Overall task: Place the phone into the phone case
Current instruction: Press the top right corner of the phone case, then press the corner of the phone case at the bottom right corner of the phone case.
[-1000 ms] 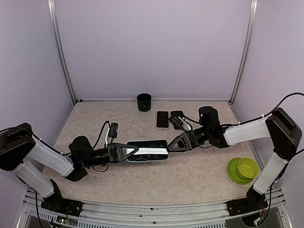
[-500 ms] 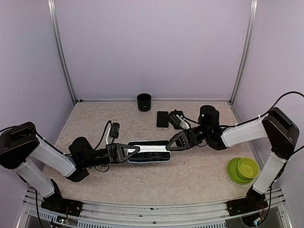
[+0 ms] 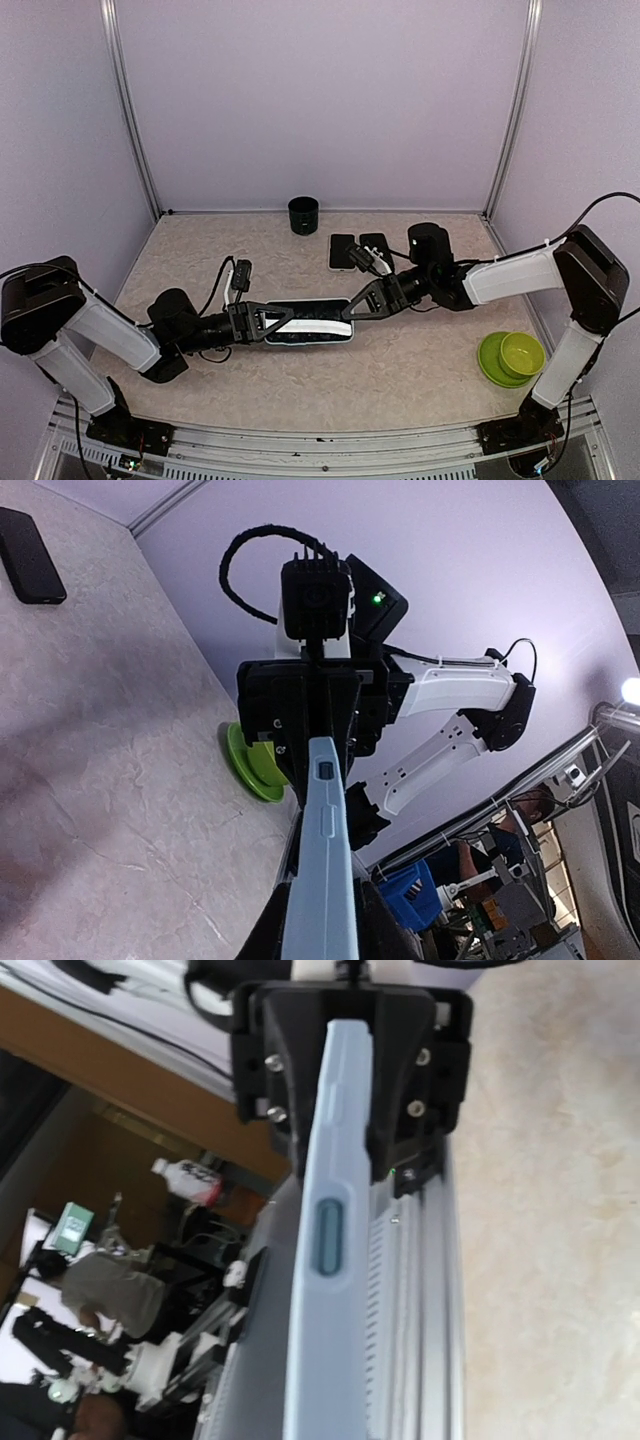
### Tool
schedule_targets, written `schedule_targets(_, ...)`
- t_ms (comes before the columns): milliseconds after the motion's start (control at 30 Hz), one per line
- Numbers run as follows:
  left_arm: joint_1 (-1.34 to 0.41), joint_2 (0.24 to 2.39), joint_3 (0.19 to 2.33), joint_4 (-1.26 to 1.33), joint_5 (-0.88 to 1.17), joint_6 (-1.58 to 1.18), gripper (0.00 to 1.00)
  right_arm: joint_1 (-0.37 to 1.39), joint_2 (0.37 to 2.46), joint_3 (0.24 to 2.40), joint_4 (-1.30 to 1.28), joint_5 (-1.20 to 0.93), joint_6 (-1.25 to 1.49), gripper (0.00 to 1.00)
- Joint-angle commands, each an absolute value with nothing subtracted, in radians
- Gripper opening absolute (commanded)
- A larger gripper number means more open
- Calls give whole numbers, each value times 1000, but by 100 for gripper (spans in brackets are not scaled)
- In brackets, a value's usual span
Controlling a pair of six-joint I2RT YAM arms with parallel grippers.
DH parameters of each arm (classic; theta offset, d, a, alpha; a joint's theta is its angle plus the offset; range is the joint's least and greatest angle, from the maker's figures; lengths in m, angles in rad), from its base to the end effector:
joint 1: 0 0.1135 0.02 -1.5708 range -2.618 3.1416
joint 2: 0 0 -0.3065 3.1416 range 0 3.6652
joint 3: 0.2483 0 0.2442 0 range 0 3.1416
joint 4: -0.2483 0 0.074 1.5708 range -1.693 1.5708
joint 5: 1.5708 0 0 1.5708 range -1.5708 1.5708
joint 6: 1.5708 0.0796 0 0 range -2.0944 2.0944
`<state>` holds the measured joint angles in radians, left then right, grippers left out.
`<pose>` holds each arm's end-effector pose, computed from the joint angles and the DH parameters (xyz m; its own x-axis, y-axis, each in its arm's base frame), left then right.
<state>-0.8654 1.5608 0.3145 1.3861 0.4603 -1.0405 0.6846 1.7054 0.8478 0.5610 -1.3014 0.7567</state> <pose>0.1632 -0.2461 0.2350 -0.7888 -0.2658 -0.5543 0.5672 0.0329 -0.8229 0.2245 0.2823 0.2497 -0.7704 -0.3930 -0.5019 -0.4862 -0.1471 0.8614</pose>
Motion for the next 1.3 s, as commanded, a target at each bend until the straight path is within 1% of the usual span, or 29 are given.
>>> schedule_targets(0, -868, 1548, 333, 1318, 403, -989, 19, 700, 1669, 924, 283, -1207, 575, 0)
schedule_targets(67, -869, 1534, 341, 1238, 374, -959, 13, 697, 1655, 933, 236, -1177, 556, 0)
schedule_targets(167, -870, 1503, 352, 1118, 323, -908, 0, 694, 1631, 946, 165, -1137, 525, 0)
schedule_targets(367, -871, 1454, 343, 1062, 275, -870, 0, 686, 1595, 950, 108, -1125, 498, 1)
schedule_targets(433, -871, 1445, 337, 1067, 270, -868, 0, 685, 1585, 946, 105, -1125, 494, 12)
schedule_targets(467, -871, 1443, 333, 1077, 270, -868, 0, 685, 1581, 941, 107, -1125, 497, 19)
schedule_targets(567, -871, 1435, 312, 1124, 270, -870, 0, 686, 1575, 921, 129, -1126, 508, 32)
schedule_targets(700, -871, 1425, 277, 1215, 273, -884, 0, 686, 1578, 883, 181, -1122, 539, 40)
schedule_targets(900, -873, 1415, 260, 1294, 290, -892, 0, 695, 1599, 851, 254, -1091, 582, 46)
schedule_targets(1267, -874, 1383, 233, 1362, 297, -896, 0, 729, 1656, 860, 285, -1053, 604, 47)
